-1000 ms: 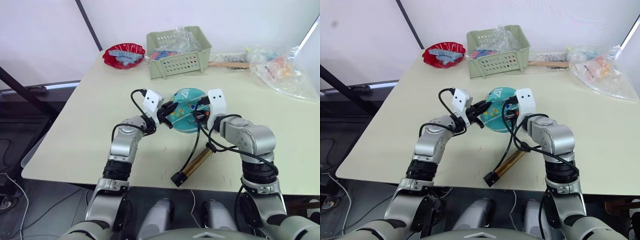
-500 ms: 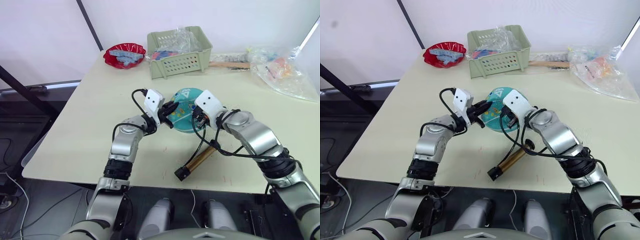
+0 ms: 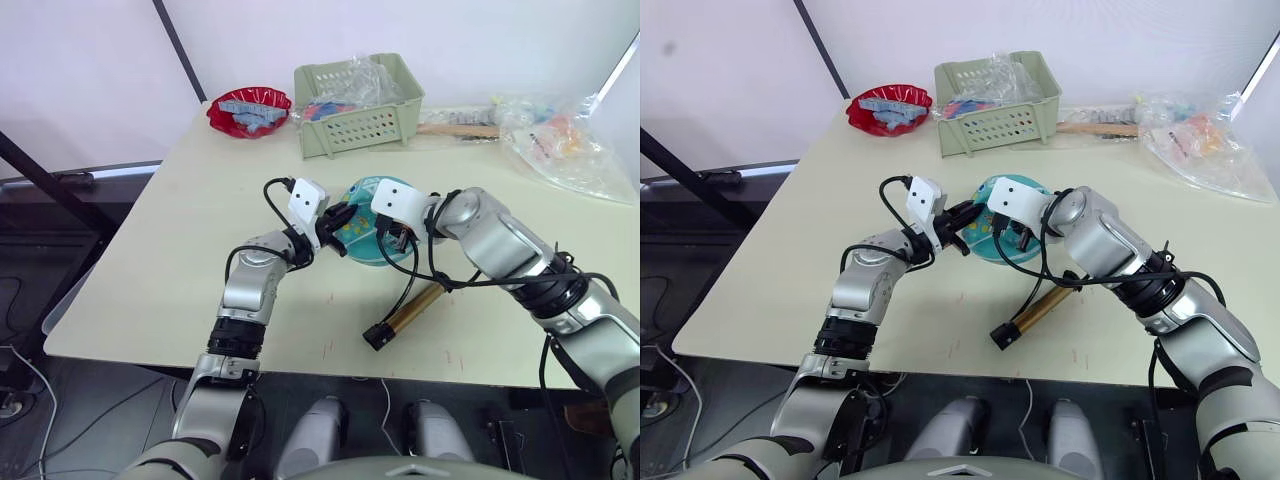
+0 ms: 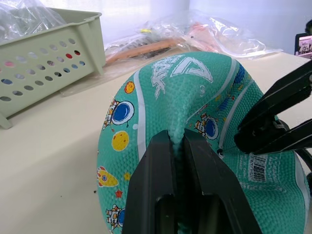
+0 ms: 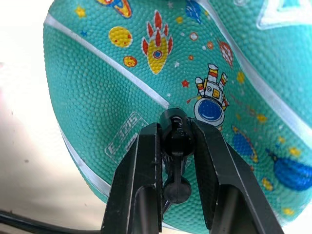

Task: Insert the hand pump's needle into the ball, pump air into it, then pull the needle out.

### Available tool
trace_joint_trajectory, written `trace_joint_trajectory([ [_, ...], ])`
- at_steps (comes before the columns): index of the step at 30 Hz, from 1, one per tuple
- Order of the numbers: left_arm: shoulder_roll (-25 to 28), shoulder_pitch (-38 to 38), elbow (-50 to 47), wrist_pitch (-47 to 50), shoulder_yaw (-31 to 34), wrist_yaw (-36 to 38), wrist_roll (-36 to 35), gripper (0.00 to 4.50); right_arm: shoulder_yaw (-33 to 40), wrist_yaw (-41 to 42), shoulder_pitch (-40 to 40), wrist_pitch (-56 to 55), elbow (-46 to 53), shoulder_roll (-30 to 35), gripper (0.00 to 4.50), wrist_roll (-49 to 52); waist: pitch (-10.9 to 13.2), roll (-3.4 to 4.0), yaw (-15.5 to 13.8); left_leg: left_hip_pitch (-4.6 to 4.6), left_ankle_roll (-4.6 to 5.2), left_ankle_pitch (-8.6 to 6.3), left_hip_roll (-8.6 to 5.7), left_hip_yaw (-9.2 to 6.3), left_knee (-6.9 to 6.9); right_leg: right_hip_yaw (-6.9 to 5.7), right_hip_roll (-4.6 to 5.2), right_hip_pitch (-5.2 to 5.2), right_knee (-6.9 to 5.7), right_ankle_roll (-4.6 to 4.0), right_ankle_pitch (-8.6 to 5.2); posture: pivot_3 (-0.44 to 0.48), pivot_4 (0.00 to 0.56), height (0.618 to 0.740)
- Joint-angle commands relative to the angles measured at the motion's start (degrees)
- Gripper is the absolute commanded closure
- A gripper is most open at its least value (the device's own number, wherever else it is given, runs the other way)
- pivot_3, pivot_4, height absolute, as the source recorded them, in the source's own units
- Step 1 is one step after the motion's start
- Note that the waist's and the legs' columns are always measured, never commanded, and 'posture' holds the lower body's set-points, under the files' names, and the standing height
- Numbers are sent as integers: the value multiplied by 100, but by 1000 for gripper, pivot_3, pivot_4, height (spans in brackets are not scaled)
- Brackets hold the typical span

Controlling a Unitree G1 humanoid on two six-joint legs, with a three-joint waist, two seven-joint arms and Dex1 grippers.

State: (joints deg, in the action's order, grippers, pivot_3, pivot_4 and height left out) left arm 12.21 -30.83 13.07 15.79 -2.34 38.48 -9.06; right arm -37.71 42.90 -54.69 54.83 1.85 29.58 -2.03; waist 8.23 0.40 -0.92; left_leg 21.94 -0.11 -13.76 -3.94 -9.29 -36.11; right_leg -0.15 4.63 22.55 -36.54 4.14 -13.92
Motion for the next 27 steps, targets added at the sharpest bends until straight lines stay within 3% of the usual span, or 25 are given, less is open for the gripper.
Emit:
trace_joint_trajectory([
  [1, -127, 297, 495, 425, -483, 75, 153, 4500, -254, 286, -198, -180, -432, -211, 4149, -157, -2, -1, 9, -1, 0, 0, 0, 0, 0, 0, 0, -1, -1, 0, 0, 0, 150, 740],
  [11, -124, 268, 533, 440, -431, -14, 111, 4500, -538, 544, -351, -740, -1700, -761, 4149, -794, -48, -31, 73, -37, -7, -1, 7, 6, 0, 7, -6, -14, -25, 0, 0, 0, 150, 740],
  [15, -120, 267, 541, 450, -417, -29, 96, 4500, -593, 612, -328, -964, -2129, -945, 4149, -1067, -55, -34, 150, -117, -32, -17, 11, 5, 6, 9, -5, -90, -25, -23, -15, 0, 150, 740],
  [27, -97, 259, 585, 471, -315, -31, 94, 4500, -775, 948, -190, -1503, -3088, -1185, 4149, -1905, -175, -31, 186, -136, -33, -18, 12, 1, 22, 18, -10, -94, -25, -27, -18, 0, 150, 740],
])
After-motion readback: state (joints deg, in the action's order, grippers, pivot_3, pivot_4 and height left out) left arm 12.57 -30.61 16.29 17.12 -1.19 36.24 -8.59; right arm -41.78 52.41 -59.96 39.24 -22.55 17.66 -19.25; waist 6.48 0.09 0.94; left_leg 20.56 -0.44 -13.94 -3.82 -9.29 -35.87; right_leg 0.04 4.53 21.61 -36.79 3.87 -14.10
